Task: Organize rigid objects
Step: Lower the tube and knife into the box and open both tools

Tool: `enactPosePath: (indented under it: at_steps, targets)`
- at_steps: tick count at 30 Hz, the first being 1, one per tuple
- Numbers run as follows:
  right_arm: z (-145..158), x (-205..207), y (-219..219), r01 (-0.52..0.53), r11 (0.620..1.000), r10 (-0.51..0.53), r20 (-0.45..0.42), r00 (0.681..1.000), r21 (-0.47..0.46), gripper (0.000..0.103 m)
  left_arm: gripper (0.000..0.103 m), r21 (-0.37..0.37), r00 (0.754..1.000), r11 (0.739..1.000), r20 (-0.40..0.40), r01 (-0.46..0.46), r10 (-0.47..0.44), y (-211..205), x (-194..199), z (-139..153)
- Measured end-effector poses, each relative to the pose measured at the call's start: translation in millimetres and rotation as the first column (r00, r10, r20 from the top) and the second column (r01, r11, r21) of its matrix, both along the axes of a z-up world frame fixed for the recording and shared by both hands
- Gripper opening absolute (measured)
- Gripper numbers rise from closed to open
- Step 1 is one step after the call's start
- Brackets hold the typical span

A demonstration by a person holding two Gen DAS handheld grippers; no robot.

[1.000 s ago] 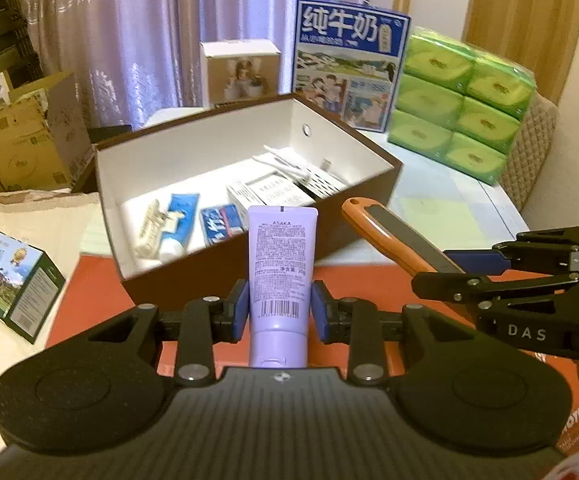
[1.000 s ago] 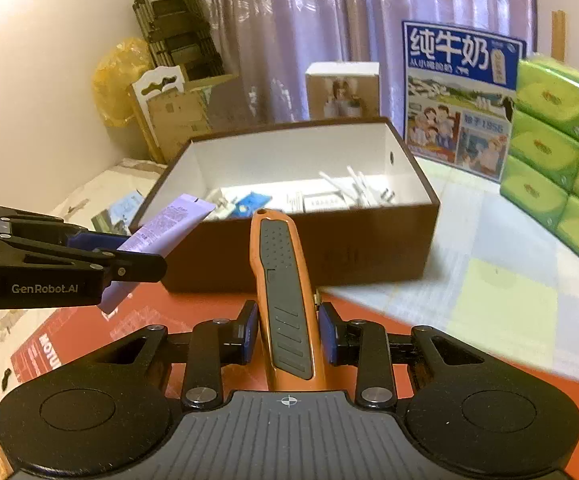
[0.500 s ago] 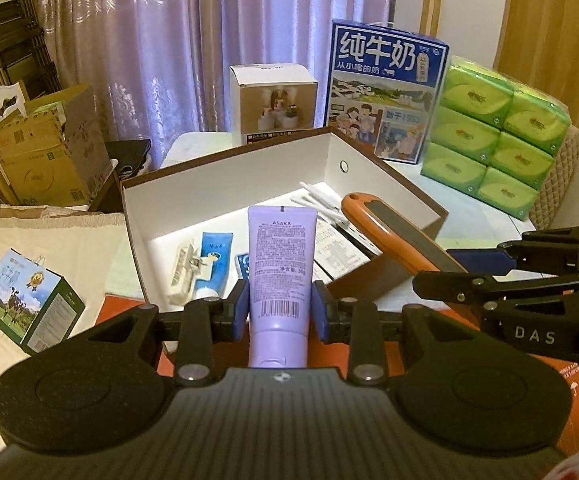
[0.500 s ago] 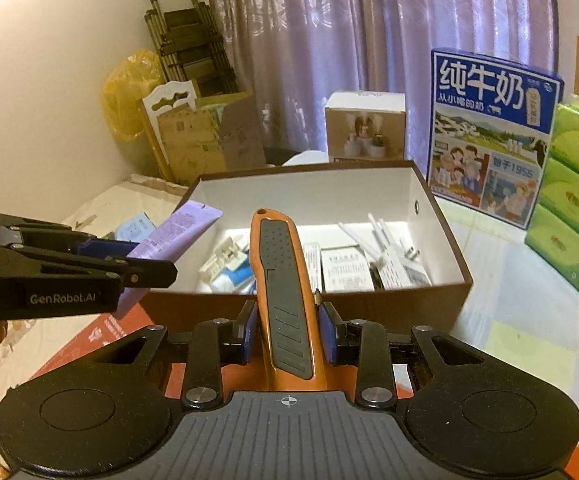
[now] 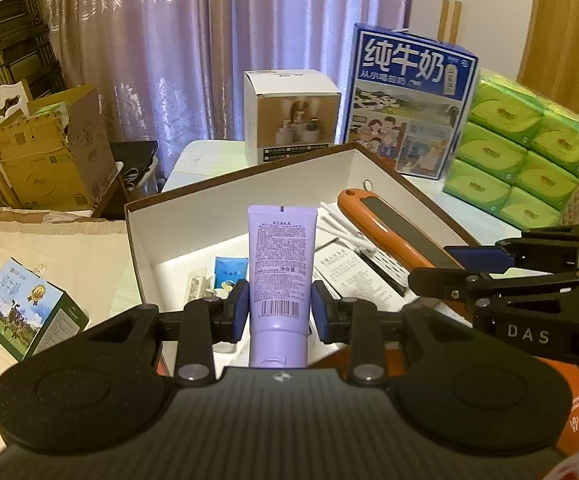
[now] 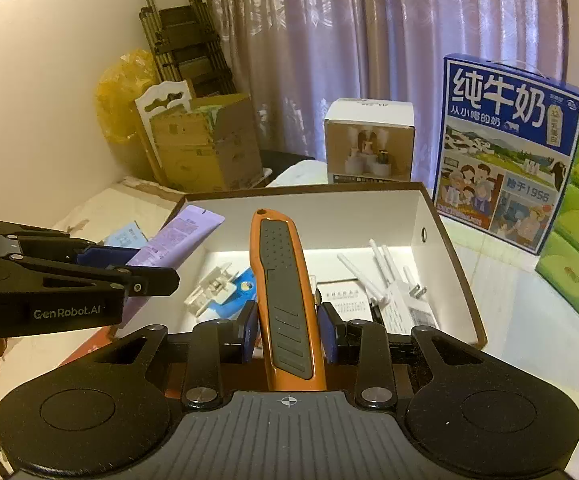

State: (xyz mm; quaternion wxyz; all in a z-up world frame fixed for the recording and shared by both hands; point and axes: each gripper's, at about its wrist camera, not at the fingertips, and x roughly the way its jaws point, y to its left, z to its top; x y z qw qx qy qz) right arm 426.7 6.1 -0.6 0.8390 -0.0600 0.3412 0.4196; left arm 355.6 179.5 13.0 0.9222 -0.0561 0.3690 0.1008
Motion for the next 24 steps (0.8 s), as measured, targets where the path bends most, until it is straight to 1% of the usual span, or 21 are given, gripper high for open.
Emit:
enactPosePath:
  at_steps: [16, 24]
  targets:
    - [-12, 47, 34, -0.005, 0.999, 0.005, -0.002, 1.0, -0.052, 0.029, 0.028, -0.006, 0.998, 1.0, -0.057, -0.016, 0.015, 28, 46, -21]
    - [-25, 68, 48, -0.021, 0.997, 0.02, -0.018, 1.0, -0.08, 0.029, 0.028, -0.008, 0.996, 1.0, -0.087, -0.023, 0.022, 41, 72, -35]
